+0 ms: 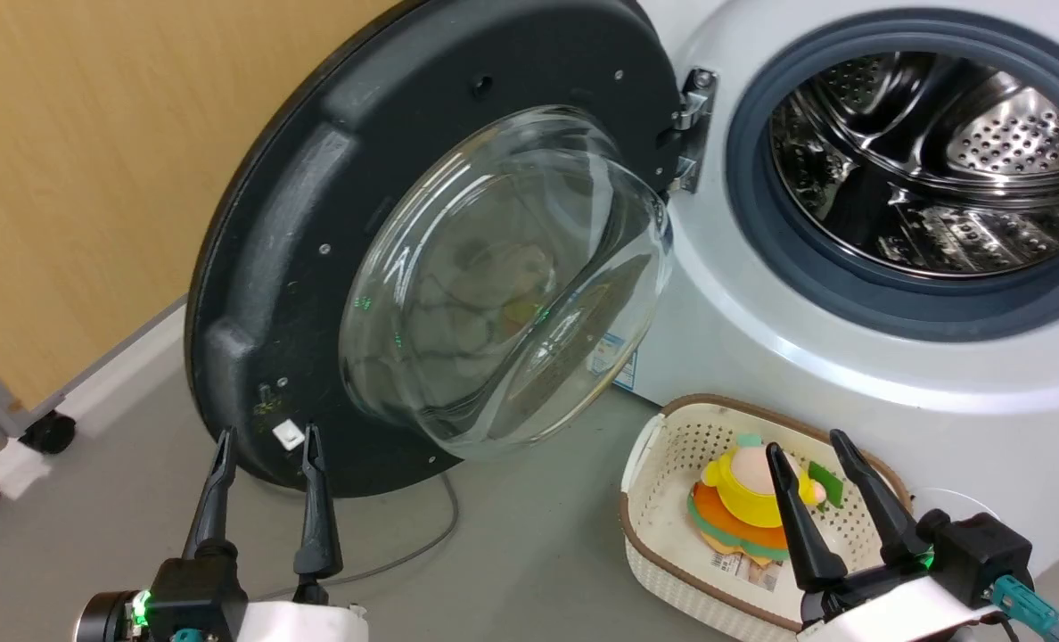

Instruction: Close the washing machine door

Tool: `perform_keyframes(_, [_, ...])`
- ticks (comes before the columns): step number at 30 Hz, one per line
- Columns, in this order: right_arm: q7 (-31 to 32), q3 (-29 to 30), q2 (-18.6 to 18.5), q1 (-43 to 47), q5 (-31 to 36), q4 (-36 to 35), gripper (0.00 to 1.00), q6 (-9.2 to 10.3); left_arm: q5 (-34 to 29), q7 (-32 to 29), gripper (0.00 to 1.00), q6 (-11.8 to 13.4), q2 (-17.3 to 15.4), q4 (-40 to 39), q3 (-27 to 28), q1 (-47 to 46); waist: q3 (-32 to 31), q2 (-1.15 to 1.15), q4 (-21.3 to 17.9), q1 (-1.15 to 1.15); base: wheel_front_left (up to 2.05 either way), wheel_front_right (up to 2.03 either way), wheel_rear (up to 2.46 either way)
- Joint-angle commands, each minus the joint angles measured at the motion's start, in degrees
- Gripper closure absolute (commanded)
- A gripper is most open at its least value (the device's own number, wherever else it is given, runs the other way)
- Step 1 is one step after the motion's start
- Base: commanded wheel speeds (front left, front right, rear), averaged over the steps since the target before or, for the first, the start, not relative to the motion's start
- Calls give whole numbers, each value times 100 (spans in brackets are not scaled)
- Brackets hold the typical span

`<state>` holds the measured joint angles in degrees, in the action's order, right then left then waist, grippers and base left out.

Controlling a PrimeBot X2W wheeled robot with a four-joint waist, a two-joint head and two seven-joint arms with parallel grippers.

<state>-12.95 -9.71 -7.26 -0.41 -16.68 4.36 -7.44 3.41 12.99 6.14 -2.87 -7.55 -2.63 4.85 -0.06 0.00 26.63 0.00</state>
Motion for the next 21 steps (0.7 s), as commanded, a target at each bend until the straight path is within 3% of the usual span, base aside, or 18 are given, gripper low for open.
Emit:
perform_keyframes(1, [-59,-28,-40,-35,-79,16,0,-4,40,54,0,40,-1,-23,-9,91,5,0,43,0,0,0,0])
perform_keyframes(14, [-205,-36,-57,62,-239,1,0,-5,46,201,0,69,-1,-39,-86,112,37,0,356,0,0,0,0])
perform_keyframes(15, [-205,-29,-52,70,-236,-6,0,-5,37,201,52,60,-1,-33,-91,112,40,0,357,0,0,0,0])
perform_keyframes(16, [-205,-19,-47,77,-233,-14,0,-5,31,201,80,50,-1,-29,-96,109,44,0,360,0,0,0,0])
perform_keyframes(17, [-205,-8,-43,86,-229,-23,0,-5,23,201,100,30,-1,-19,-104,108,48,0,362,0,0,0,0])
perform_keyframes(21, [-205,39,-29,134,-216,-57,0,-5,7,201,100,-57,-14,1,-111,78,61,0,371,0,0,0,0])
